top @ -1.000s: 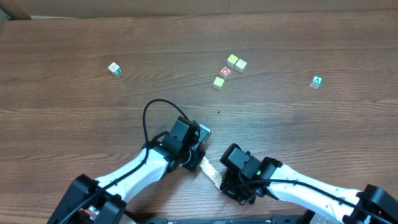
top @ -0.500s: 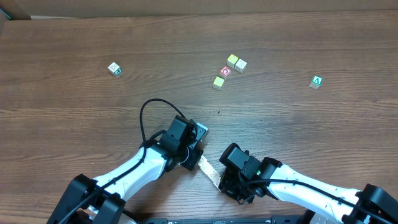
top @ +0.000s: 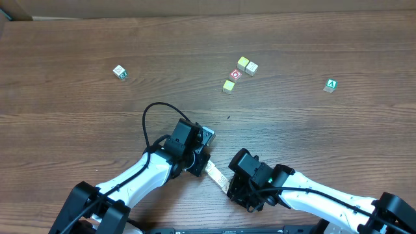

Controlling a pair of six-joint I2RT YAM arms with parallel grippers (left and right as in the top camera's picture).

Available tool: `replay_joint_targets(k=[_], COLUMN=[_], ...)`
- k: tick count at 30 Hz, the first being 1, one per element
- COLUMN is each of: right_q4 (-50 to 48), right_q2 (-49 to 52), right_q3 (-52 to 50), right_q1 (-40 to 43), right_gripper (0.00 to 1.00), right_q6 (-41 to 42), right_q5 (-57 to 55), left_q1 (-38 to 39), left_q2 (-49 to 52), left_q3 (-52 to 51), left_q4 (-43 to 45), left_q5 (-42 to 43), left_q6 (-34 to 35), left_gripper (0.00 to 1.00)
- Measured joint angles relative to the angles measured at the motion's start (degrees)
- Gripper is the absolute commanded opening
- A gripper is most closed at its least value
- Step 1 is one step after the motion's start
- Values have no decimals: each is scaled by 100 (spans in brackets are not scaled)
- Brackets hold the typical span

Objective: Flip 4 blocks

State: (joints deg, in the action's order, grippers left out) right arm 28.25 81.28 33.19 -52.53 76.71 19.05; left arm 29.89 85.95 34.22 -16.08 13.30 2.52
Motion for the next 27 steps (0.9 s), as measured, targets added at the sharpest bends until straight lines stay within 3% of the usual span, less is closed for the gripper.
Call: replay_joint_targets(k=[27], right_q4=[-116], right_q2=[291], right_q3=[22], right_q1=[2], right_gripper=[4], right_q6=[129], right_q5=[105], left_q1=[0], left_q2=[0], left_q3=[0], left_q4=[-39], left_q5=[46], left_q6=[-463], left_gripper=[4])
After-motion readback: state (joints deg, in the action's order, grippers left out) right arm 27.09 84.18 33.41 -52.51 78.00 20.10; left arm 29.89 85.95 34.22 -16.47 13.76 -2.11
